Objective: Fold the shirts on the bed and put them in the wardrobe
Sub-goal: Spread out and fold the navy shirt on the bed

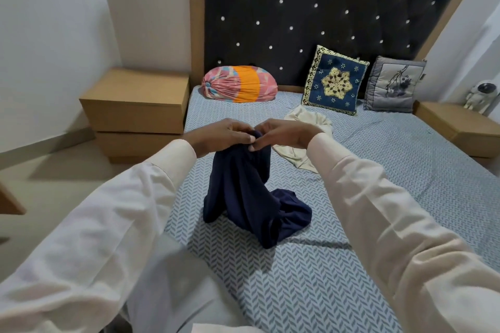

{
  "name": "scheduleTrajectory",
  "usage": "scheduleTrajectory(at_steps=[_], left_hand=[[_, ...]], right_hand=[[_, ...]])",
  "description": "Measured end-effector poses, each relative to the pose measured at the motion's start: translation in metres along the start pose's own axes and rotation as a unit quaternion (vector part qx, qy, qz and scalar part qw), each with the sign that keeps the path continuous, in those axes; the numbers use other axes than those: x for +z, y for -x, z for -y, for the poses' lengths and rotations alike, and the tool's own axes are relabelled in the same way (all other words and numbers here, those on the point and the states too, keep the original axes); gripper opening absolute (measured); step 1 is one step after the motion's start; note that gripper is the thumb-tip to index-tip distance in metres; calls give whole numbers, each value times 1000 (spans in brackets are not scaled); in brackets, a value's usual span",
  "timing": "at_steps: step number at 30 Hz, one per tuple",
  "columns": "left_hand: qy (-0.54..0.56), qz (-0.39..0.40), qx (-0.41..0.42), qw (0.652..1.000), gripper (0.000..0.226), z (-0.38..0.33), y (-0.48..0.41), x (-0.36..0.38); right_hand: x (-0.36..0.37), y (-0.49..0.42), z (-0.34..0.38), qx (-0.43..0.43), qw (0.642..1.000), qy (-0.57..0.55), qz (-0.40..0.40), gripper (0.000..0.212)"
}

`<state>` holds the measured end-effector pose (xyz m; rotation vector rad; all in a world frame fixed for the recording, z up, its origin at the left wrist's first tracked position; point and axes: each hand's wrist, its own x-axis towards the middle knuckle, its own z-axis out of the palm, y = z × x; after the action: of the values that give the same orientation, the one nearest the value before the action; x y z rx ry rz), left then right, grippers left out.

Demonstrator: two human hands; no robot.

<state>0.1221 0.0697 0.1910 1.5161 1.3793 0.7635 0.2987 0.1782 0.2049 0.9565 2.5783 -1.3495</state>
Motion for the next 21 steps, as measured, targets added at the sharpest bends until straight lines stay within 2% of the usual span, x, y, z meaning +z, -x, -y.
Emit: scheduleTrajectory(at_steps=[1, 4, 6, 8, 10, 13, 16, 17, 19, 21], left_hand=[[-15, -20, 6, 1000, 17, 1, 1, -4], [-144, -110, 12, 983, 10, 14, 6, -18], [-172, -156, 12, 973, 7, 28, 10, -27], [-189, -196, 24, 962, 14, 43, 10, -35], [-206, -224, 27, 952, 16, 57, 7, -39], [-203, -248, 10, 947, 10, 74, 9, -42], [-105, -222, 0, 969, 8, 80, 18, -41], [-89, -208, 1, 974, 8, 79, 18, -39], [-88, -177, 2, 980, 5, 71, 13, -32], [-122, -157, 13, 980, 4, 56, 6, -19]], right_hand=[[-3, 2, -1, 4, 1000, 5, -26, 14], [-19, 15, -13, 29, 985, -51, -160, 37], [-29, 25, -18, 9, 976, -126, -178, 26], [-36, 32, -19, -18, 970, -149, -188, 18], [-40, 34, -18, -49, 963, -130, -231, 36], [-51, 35, -27, -62, 940, -128, -309, 36], [-57, 43, -34, -47, 943, -115, -308, 23], [-54, 43, -33, -46, 947, -111, -298, 24], [-43, 39, -25, -45, 958, -126, -255, 40], [-20, 28, -9, -52, 975, -133, -170, 51]])
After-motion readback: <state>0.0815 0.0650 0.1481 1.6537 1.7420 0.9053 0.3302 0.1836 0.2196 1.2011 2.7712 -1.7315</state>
